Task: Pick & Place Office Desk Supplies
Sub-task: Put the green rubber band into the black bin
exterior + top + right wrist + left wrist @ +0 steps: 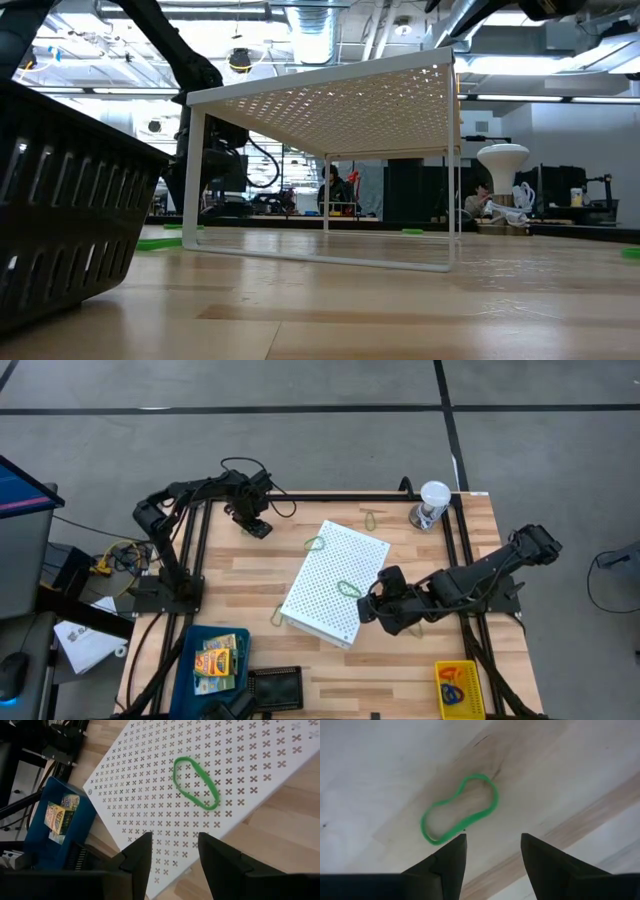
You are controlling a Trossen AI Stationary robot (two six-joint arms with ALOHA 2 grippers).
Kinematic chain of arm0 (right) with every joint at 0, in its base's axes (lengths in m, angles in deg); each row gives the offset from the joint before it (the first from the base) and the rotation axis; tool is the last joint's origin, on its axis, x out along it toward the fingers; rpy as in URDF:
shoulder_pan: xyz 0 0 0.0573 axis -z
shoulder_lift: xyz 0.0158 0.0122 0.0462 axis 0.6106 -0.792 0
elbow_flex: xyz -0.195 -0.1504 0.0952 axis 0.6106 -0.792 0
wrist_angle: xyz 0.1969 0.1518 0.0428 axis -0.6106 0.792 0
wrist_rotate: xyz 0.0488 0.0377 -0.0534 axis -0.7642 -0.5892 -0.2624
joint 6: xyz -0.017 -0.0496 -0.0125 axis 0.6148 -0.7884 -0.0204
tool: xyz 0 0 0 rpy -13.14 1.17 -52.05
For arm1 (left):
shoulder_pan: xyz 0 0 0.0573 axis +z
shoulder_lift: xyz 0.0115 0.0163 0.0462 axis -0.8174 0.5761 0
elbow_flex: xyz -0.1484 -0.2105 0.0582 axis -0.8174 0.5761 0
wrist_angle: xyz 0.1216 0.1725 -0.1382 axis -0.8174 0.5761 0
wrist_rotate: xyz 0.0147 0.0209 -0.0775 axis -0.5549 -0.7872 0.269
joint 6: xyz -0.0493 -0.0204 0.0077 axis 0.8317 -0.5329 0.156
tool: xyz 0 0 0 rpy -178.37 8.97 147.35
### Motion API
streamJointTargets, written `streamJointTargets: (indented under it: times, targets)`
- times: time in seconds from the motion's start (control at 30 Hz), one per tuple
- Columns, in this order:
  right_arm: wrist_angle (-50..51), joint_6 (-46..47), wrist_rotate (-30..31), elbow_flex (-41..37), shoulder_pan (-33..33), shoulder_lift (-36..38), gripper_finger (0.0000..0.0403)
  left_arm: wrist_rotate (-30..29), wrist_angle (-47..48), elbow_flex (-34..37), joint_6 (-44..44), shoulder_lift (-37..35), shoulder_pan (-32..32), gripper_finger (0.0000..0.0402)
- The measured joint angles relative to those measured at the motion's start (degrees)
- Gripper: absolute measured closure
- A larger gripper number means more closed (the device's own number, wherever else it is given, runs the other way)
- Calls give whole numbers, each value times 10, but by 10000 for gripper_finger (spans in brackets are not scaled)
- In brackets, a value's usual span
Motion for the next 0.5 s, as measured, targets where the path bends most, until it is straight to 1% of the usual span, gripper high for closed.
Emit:
streamJointTargets:
  times: [0.27,0.43,0.5]
  targets:
    - [0,-12,-14,0,14,0,246,-7,-11,0,-14,0,-2,220]
    - [0,-15,-17,0,19,0,246,-8,-16,0,-12,0,-13,220]
    - [0,-15,-17,0,18,0,246,-18,-13,0,-9,0,-20,220]
